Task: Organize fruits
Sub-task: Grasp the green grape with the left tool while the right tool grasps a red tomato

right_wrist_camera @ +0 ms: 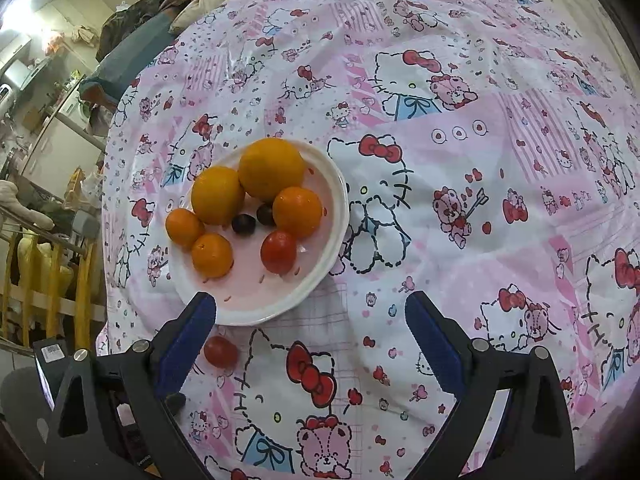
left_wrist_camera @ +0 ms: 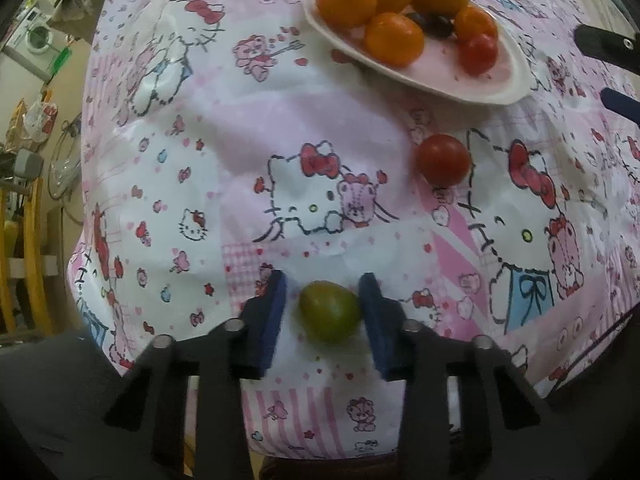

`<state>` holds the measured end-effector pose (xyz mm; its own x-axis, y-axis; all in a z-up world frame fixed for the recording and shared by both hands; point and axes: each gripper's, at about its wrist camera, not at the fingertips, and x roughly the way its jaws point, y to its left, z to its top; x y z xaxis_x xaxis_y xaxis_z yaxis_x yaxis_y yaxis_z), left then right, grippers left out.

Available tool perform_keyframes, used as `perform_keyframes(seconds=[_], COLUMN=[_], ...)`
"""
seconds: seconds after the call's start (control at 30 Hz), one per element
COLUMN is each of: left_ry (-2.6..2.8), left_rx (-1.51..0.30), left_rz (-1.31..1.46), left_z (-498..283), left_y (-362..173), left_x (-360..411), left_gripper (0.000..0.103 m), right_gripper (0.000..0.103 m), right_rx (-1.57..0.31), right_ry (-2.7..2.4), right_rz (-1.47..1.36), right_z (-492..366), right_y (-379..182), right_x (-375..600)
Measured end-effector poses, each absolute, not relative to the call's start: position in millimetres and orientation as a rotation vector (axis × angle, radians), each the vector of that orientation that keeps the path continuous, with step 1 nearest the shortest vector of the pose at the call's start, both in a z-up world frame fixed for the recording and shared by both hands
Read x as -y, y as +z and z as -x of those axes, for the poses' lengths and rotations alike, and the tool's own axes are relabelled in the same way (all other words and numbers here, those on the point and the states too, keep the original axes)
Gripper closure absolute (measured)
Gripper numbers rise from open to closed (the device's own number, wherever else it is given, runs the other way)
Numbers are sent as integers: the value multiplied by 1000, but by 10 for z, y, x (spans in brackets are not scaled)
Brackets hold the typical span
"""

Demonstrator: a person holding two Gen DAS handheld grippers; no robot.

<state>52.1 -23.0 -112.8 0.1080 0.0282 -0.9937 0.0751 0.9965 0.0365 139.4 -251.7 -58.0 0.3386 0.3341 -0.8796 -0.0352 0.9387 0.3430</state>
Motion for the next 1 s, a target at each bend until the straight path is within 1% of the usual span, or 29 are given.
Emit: perform_keyframes(seconds=[0.07,0.27,0.43,0.57,0.67,0.77,0.83,0.87,0.93,0.97,1.0], left_ry=[-43,-54,-56,-54,-51,-54,-61,-62,-61,-58,-54], left_rx=[-1463,-1463,-1393,-1324,-1279,-1253,-1243,-1238,-1232,-1233,-1239], left_rz=[-88,-34,5,-19,-39,-32,-12,-3,12,24,46], left_z=[-520,-587,-698,-851,-966,-1080,-1138,-1158,-1154,-1154,-1163], left_y=[-1128,-1006,-656,-367,-256,-280,-289,-306,-340,-365,-392], left_x=[248,298,171,137,79,-20,-58,-62,-84,-101,-125], left_gripper=[78,80,79,79,79,79,79,79,79,79,79], right_gripper=[5,5,5,5,5,5,9,17,26,33,37], right_rx=[-1207,-1208,-1200,-1237,-1282,-1322,-1350,-1367,-1411,-1424,-1443], right_ry=[244,249,266,316,333,342,369,395,462,481,506], right_rz=[-273,-269,-295,-377,-454,-512,-538,-541,-525,-508,-476], right_z=[-1399,-1400,-1391,-1405,-1434,-1465,-1487,-1496,-1498,-1489,-1471], right_y=[-587,-596,-591,-670,-794,-912,-985,-1021,-1091,-1110,-1139], right_x=[2501,2482,2506,2533,2558,2547,2490,2429,2257,2187,2074])
